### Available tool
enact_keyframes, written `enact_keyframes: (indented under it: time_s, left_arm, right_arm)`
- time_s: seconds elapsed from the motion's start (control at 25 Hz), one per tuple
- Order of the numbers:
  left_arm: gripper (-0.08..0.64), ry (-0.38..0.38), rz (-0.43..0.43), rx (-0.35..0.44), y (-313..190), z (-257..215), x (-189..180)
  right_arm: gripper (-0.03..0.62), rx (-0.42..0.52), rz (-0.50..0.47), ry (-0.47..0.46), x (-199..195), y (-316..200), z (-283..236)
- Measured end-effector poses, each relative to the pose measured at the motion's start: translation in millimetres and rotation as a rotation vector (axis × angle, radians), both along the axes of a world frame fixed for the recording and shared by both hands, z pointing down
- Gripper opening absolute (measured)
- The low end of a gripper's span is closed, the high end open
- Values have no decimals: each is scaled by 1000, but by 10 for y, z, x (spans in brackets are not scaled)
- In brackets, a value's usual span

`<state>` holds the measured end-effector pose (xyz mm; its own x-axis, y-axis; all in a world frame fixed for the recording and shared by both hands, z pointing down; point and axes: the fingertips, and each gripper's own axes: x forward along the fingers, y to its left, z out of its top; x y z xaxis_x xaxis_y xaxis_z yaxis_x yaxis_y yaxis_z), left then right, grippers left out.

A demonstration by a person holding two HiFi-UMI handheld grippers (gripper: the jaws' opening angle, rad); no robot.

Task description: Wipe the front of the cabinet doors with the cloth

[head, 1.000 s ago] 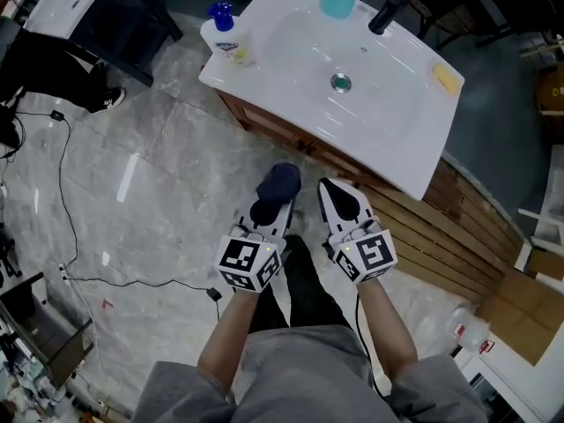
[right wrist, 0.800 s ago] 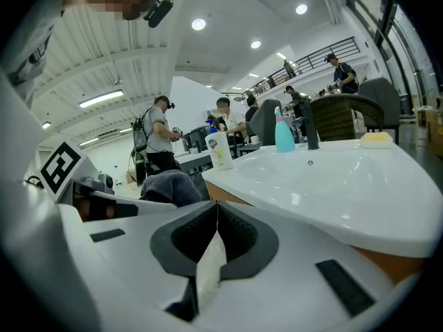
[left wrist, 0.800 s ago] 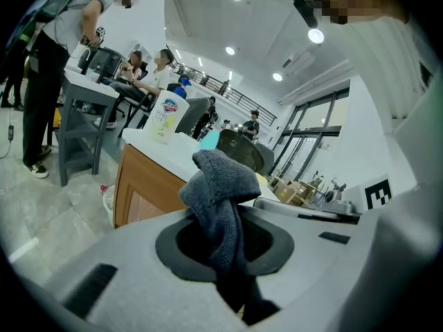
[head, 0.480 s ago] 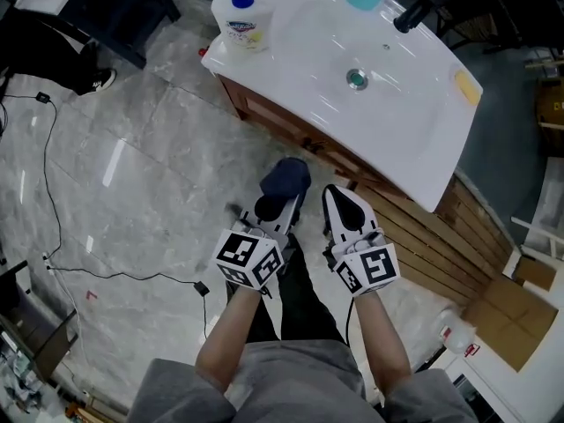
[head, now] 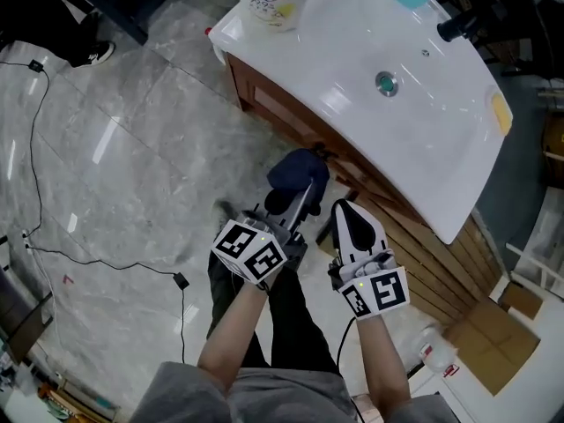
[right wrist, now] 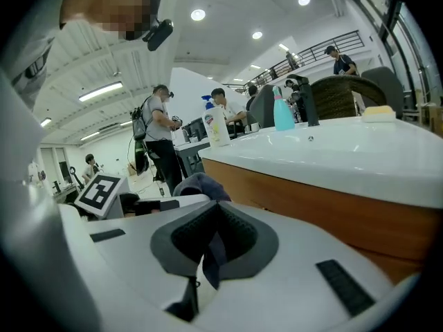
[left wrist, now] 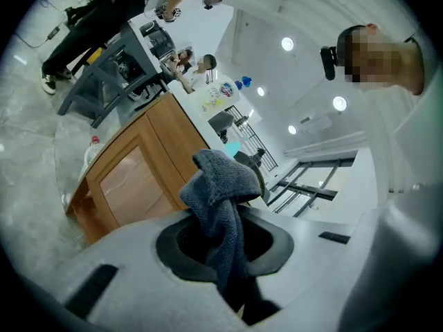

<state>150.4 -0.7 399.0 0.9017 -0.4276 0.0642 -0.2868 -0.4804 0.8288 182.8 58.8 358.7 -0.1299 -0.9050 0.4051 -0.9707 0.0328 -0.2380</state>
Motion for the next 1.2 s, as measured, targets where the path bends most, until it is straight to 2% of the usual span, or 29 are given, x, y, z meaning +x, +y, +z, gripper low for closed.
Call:
enact_keyframes:
  time_s: [0.2,0.48,0.92,1.2]
  left_arm:
    - [55,87,-62,-65,-117,316,140]
    - [54,163,-83,-115,-175,579,398]
    - [52,119,-83,-145,-302,761,565]
    - [52,24,-104,-181,-359,975,561]
  right_arm:
    - [11,-16,-31,10,47,-30,162]
    - [11,-47,-55,16,111,32,339]
    - [11,-71,-35,-10,153,54,580]
    - [11,-83,-39,-30,100,30,702]
